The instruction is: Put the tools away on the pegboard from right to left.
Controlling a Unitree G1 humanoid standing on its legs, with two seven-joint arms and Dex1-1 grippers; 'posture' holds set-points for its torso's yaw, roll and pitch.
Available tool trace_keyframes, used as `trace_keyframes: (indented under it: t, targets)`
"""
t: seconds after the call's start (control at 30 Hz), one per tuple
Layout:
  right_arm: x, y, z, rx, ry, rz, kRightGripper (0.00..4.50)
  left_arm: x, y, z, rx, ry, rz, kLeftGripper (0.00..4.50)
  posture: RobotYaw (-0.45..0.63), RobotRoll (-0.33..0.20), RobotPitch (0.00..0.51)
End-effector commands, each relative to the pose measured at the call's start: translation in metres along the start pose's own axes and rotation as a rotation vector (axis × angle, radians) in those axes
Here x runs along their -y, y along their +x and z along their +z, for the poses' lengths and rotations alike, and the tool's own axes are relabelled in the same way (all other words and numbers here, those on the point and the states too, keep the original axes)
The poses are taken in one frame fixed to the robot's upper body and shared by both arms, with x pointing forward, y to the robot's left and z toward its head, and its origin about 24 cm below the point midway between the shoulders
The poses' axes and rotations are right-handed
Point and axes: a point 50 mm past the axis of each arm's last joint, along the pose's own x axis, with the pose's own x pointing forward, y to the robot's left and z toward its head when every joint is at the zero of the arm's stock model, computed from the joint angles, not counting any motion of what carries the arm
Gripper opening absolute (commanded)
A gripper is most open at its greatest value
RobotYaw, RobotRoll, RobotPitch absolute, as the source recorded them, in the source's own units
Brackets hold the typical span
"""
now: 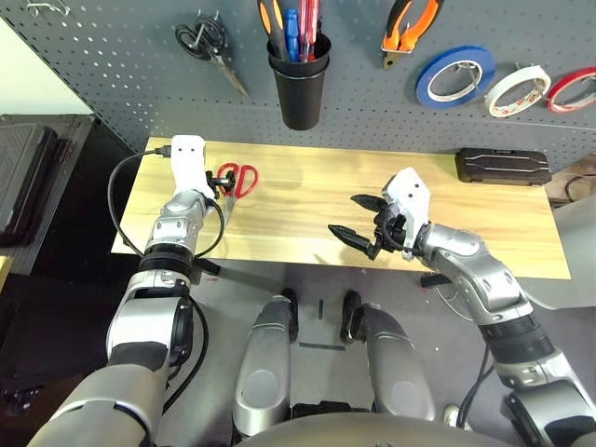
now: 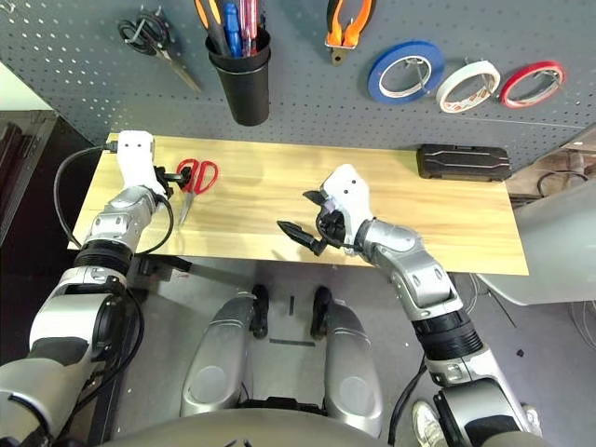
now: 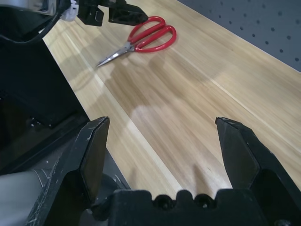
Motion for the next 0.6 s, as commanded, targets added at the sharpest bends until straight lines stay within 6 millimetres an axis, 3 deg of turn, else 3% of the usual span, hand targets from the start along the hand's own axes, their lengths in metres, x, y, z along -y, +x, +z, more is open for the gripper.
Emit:
trace_keyframes:
  t: [0.03,0.6]
  targets:
    - [-0.006,0.001,-0.003,-0.017,0.001,0.013,4.50,-0.004,0.001,-0.011,-0.040,0.012,0.035,4.42,0.00,0.000,0.372]
    - [-0.008,0.000,0.004,-0.007,-0.009,-0.001,4.50,-0.018,0.003,-0.011,-0.074,-0.006,0.242,4.42,-0.04,0.000,0.372]
